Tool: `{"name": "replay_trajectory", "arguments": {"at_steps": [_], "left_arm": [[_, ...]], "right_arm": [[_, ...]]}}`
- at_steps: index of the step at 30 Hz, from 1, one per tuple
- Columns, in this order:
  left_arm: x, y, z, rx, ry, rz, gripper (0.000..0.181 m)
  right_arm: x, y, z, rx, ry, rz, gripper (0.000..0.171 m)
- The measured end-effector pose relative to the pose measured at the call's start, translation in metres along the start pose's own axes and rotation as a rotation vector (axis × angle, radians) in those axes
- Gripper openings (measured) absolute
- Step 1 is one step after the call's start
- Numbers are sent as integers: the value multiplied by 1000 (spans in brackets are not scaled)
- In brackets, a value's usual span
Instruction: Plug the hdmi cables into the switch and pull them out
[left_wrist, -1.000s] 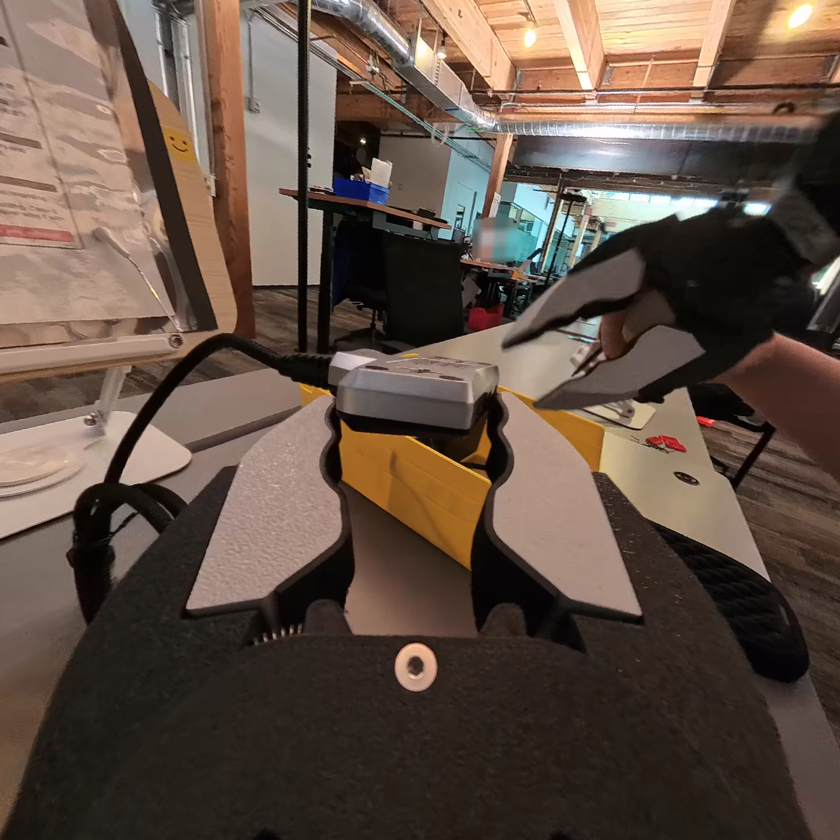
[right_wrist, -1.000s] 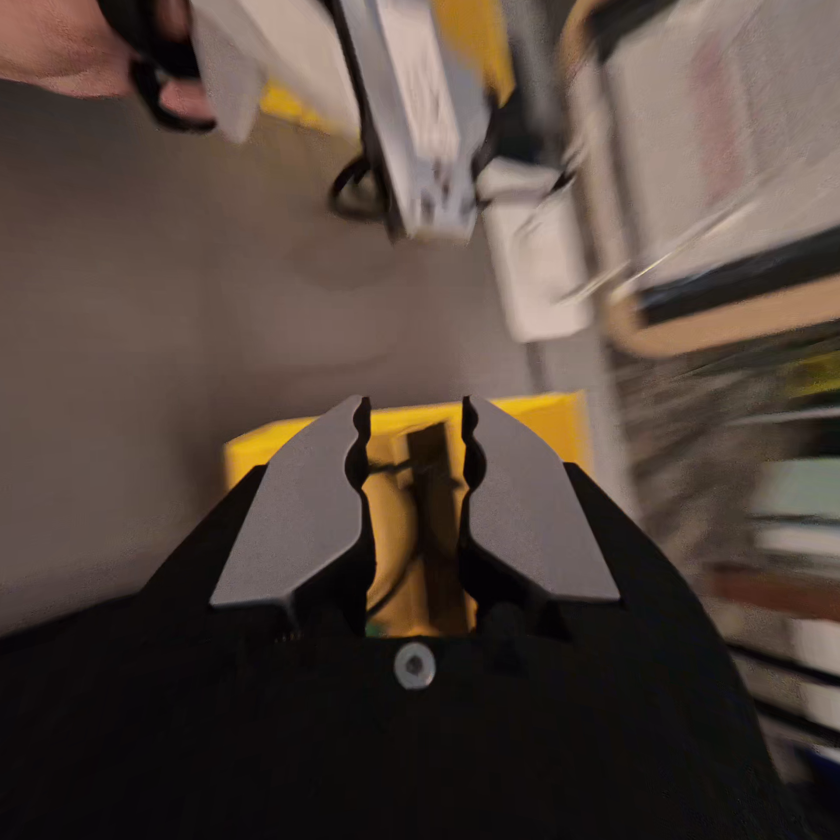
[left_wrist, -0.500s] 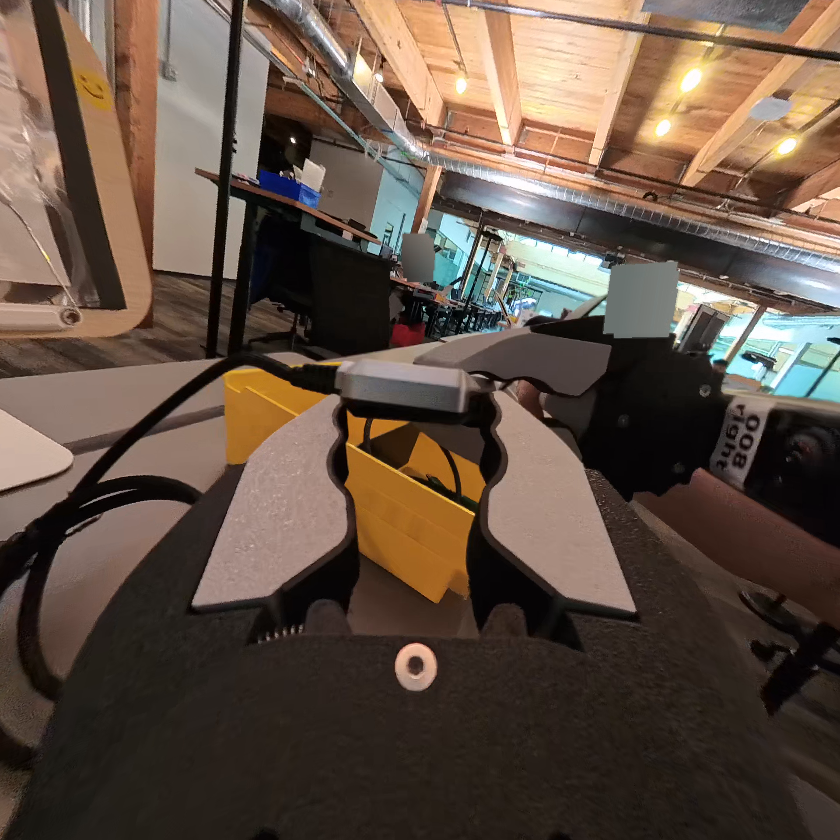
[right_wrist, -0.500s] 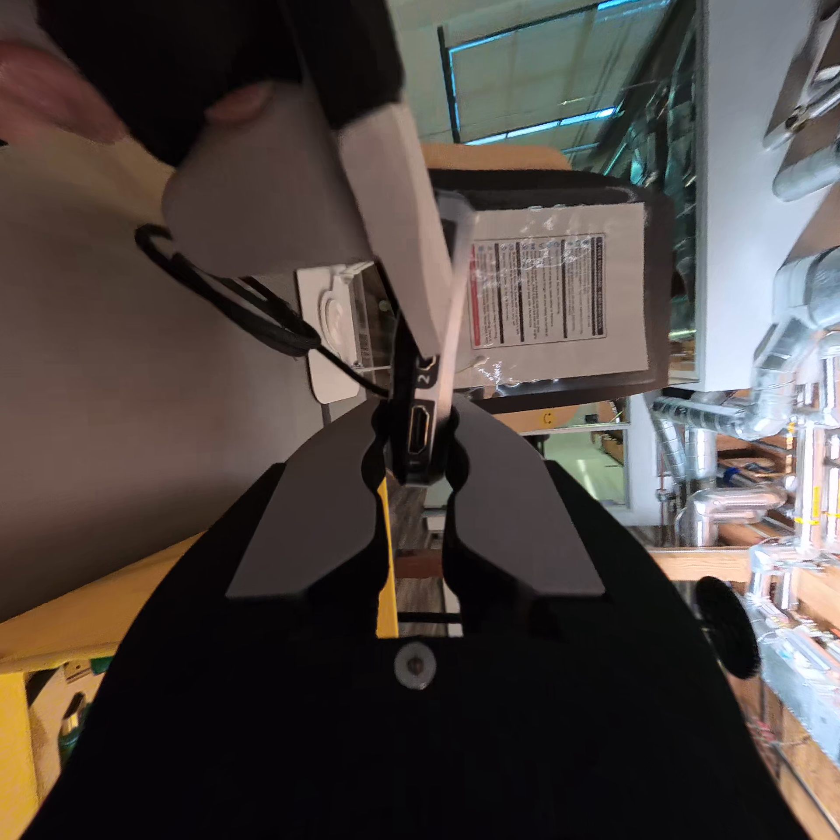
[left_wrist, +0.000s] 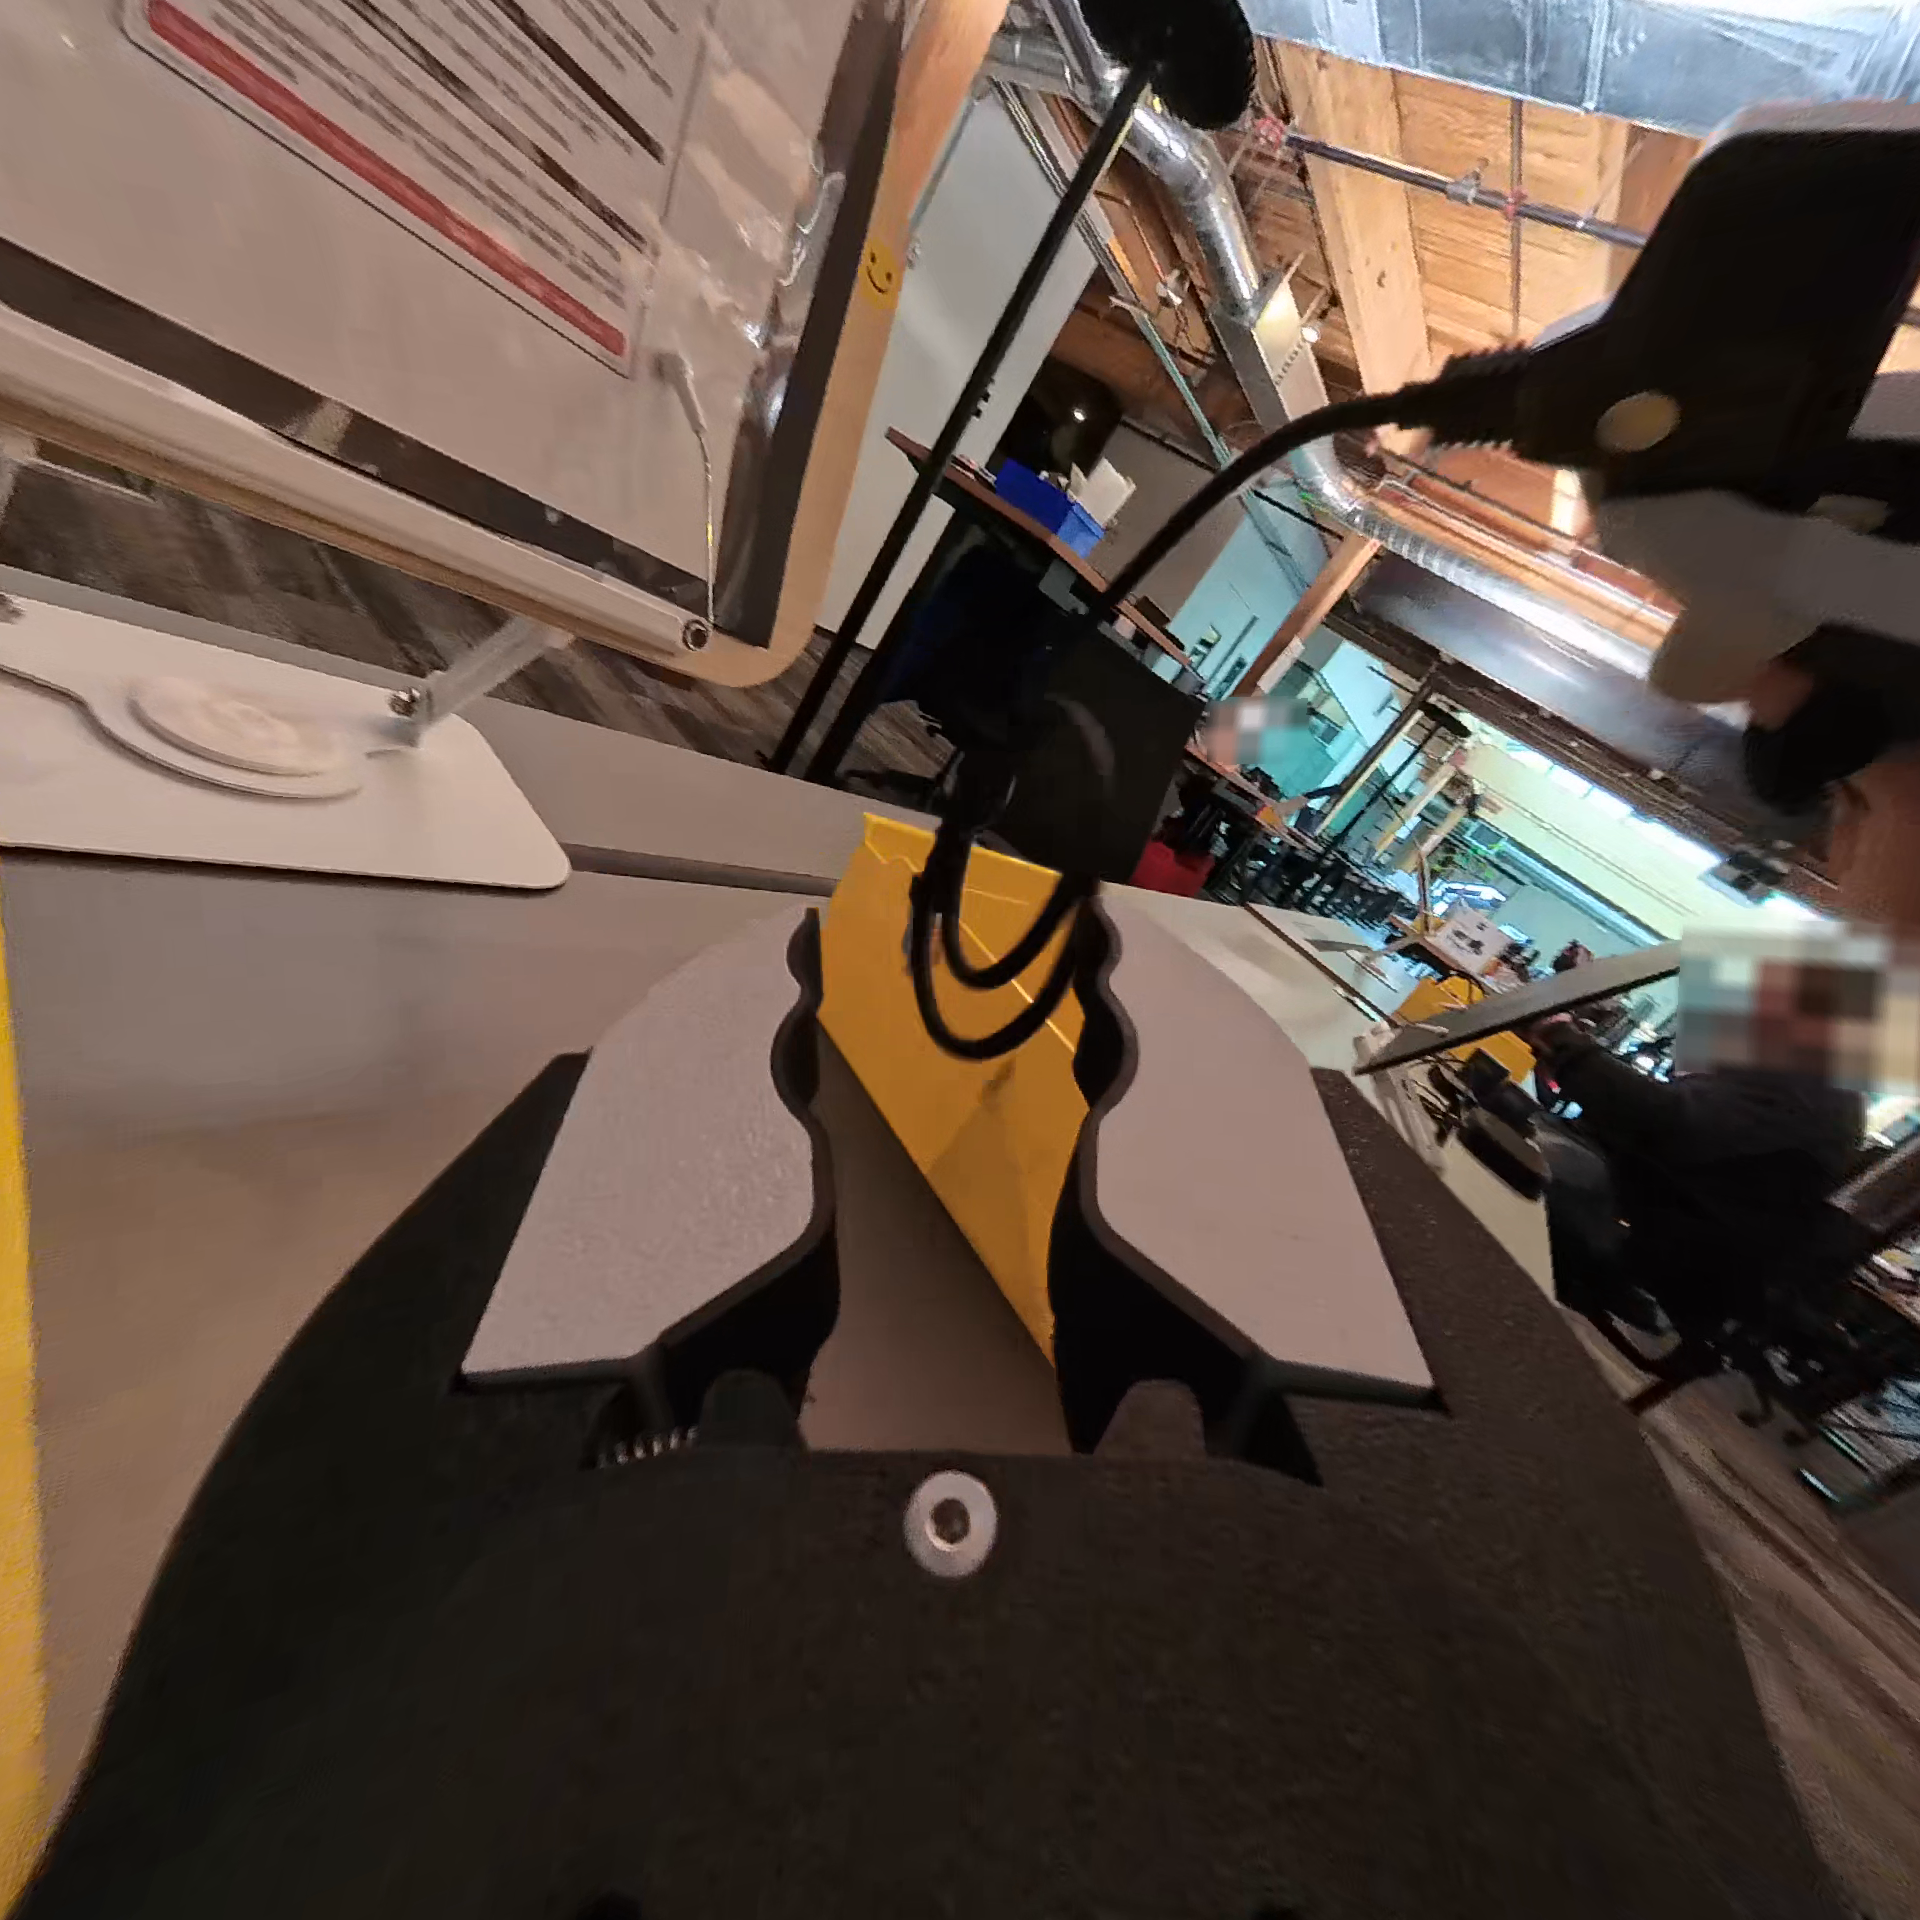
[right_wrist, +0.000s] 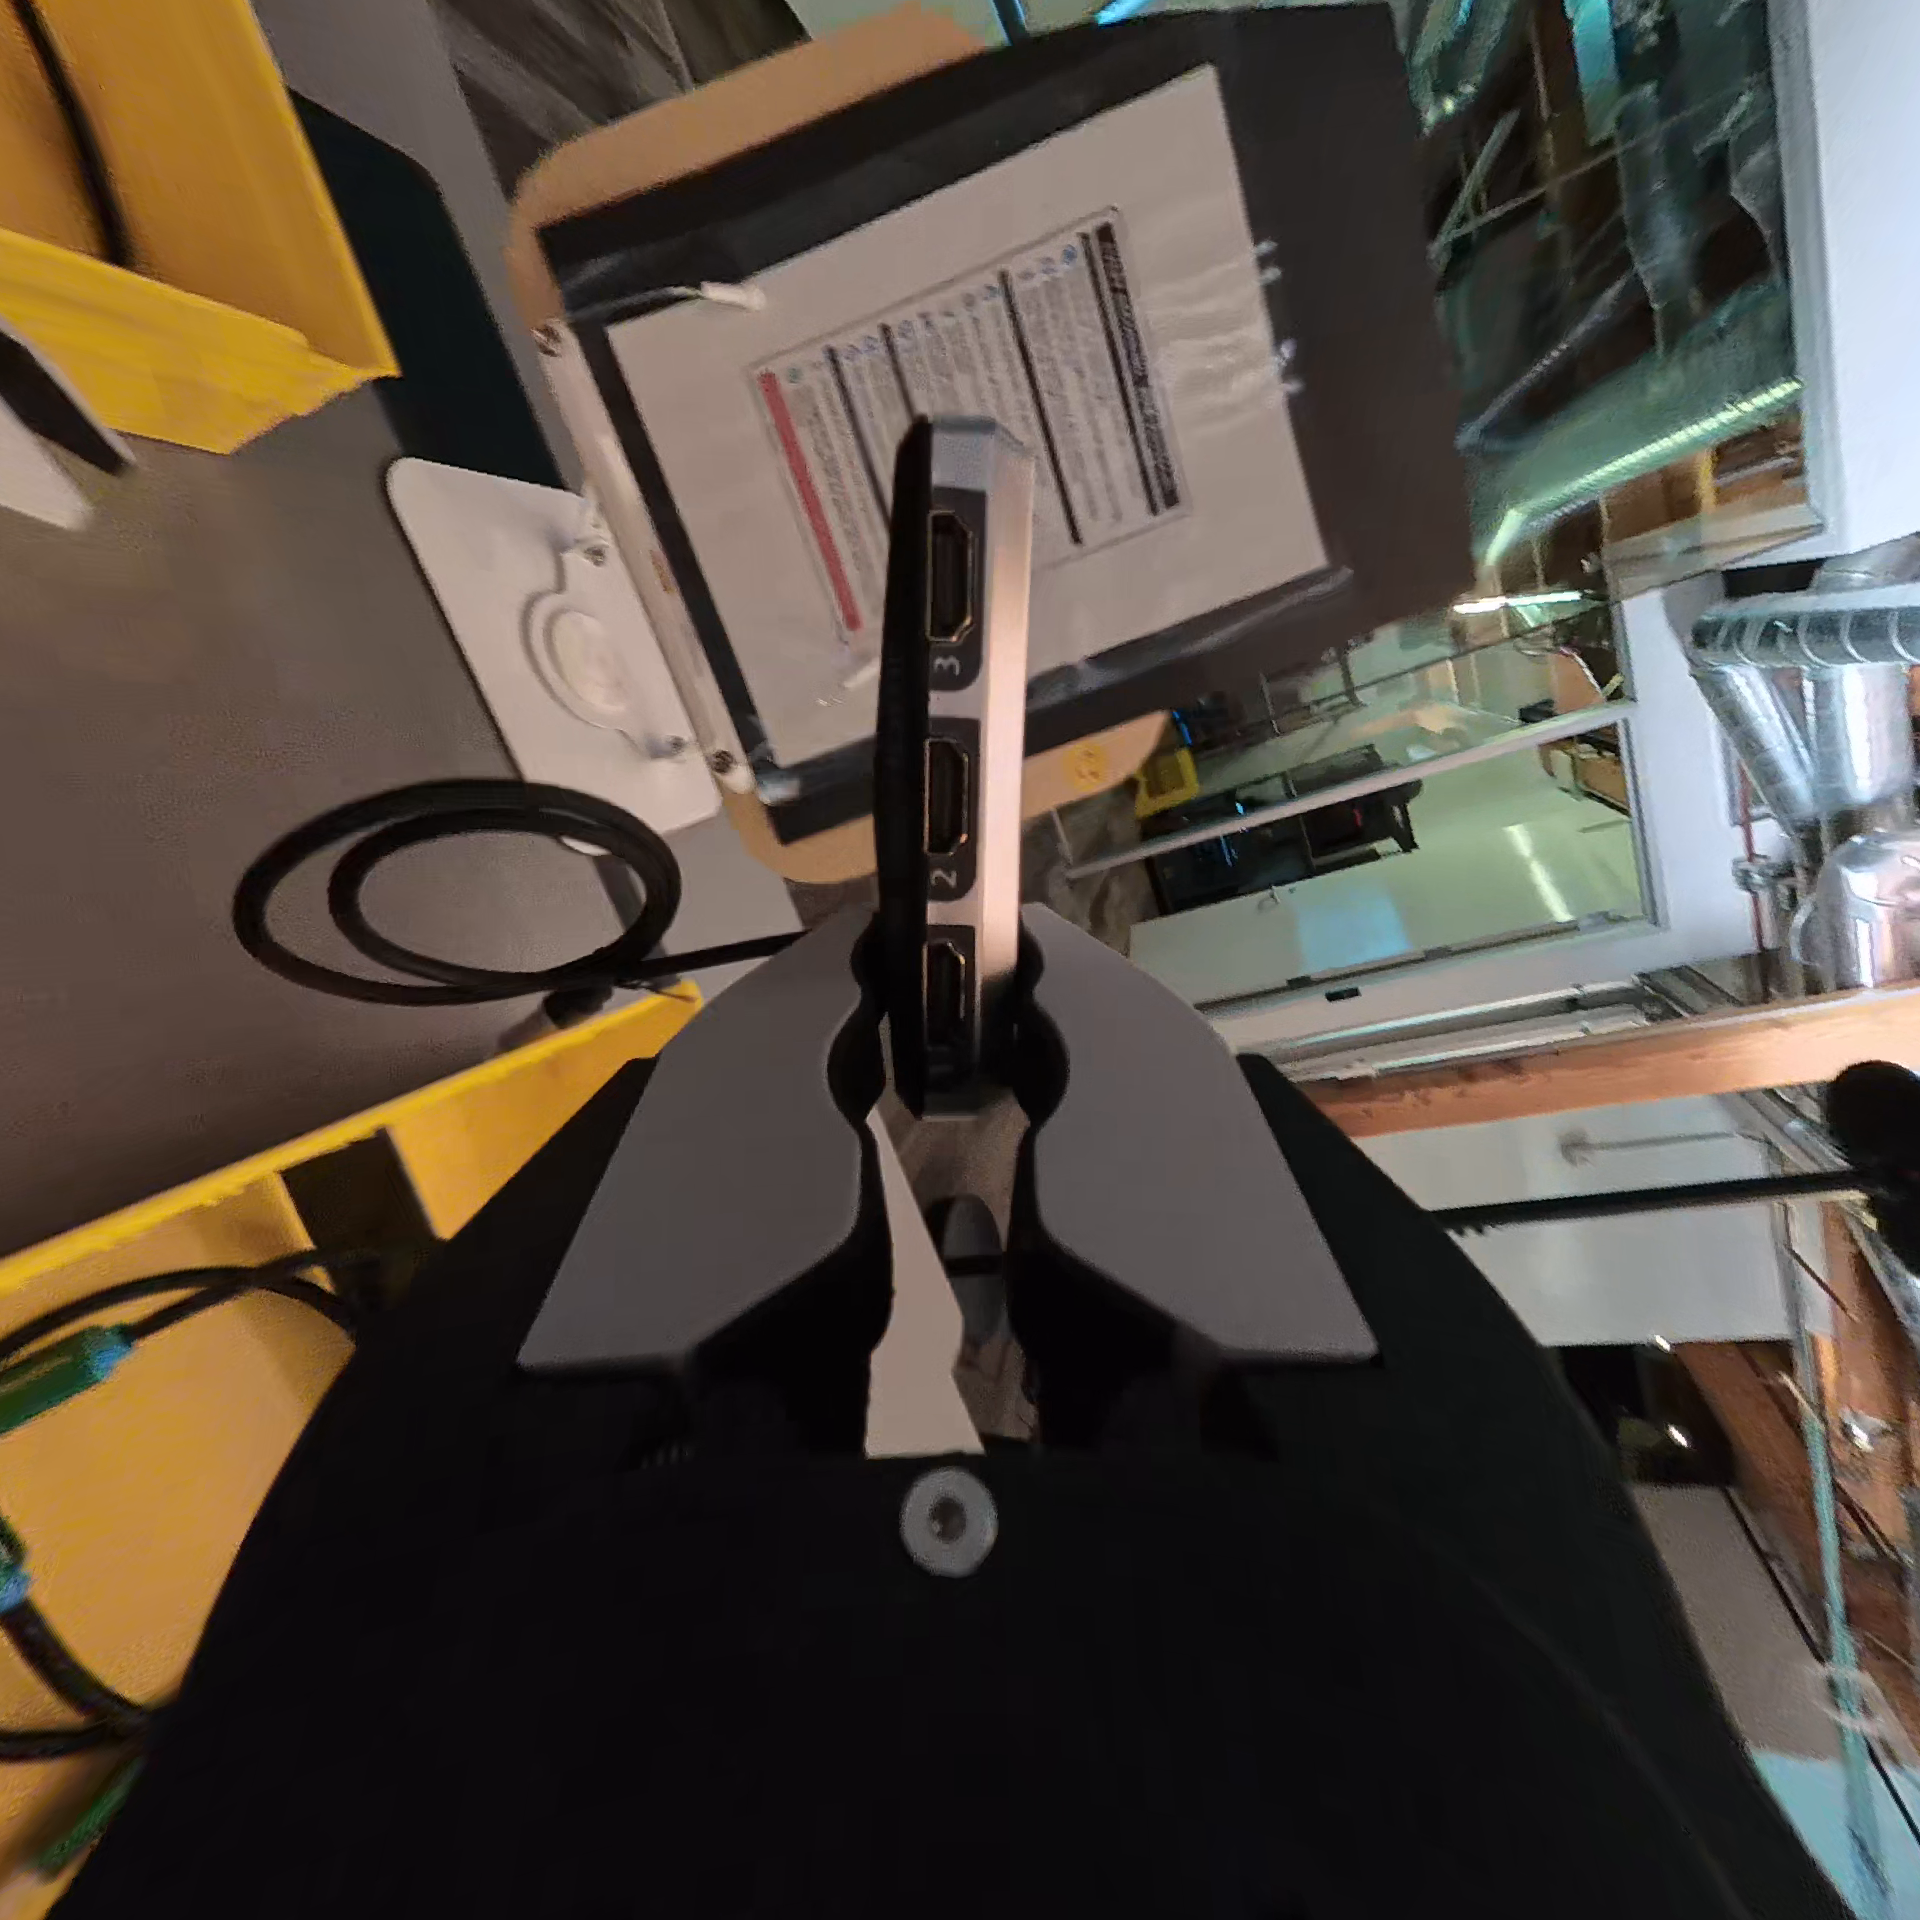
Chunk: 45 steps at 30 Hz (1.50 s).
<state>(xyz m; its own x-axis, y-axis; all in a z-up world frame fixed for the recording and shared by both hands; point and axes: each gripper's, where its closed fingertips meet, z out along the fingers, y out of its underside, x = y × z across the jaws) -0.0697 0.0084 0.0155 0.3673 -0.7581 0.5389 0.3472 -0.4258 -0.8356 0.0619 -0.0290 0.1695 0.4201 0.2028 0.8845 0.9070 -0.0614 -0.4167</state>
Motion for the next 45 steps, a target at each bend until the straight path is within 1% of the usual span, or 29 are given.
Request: {"name": "replay_trajectory", "arguments": {"at_steps": [3,7,10,12,13,15,18,21,27,29,32,34,38,40,45], "left_arm": [[0,-3,-1,10,-16,41,50],[2,-2,0,3,-40,129,58],[8,-1,0,4,-34,191,64],[12,-1,0,9,-18,220,69],[15,-1,-1,11,-4,229,71],[17,-2,-2,17,11,227,71],[11,-4,-3,24,-10,207,69],[8,-4,-3,28,-18,194,68],[4,-1,-2,2,-48,217,70],[3,2,-1,-14,-57,233,73],[1,7,-1,-53,-61,258,72],[5,10,-2,-73,-35,274,70],[5,16,-2,-117,-34,300,76],[6,20,0,-135,-36,298,77],[7,26,3,-158,-23,278,77]], "right_arm": [[34,9,-11,-53,51,-3,21],[68,20,-24,-96,86,52,21],[80,31,-29,-132,95,89,21],[79,43,-27,-164,74,116,21],[75,51,-25,-191,48,136,21],[63,70,-17,-254,-8,167,22],[34,102,-1,-365,-115,232,22],[2,129,17,-439,-211,338,22],[-41,163,50,-452,-329,618,21],[-53,177,58,-470,-355,676,22],[-76,193,66,-485,-423,739,22],[-89,208,68,-531,-435,717,22],[-103,232,69,-627,-436,603,23],[-108,240,67,-679,-448,500,22],[-126,253,57,-803,-551,211,23]]}}
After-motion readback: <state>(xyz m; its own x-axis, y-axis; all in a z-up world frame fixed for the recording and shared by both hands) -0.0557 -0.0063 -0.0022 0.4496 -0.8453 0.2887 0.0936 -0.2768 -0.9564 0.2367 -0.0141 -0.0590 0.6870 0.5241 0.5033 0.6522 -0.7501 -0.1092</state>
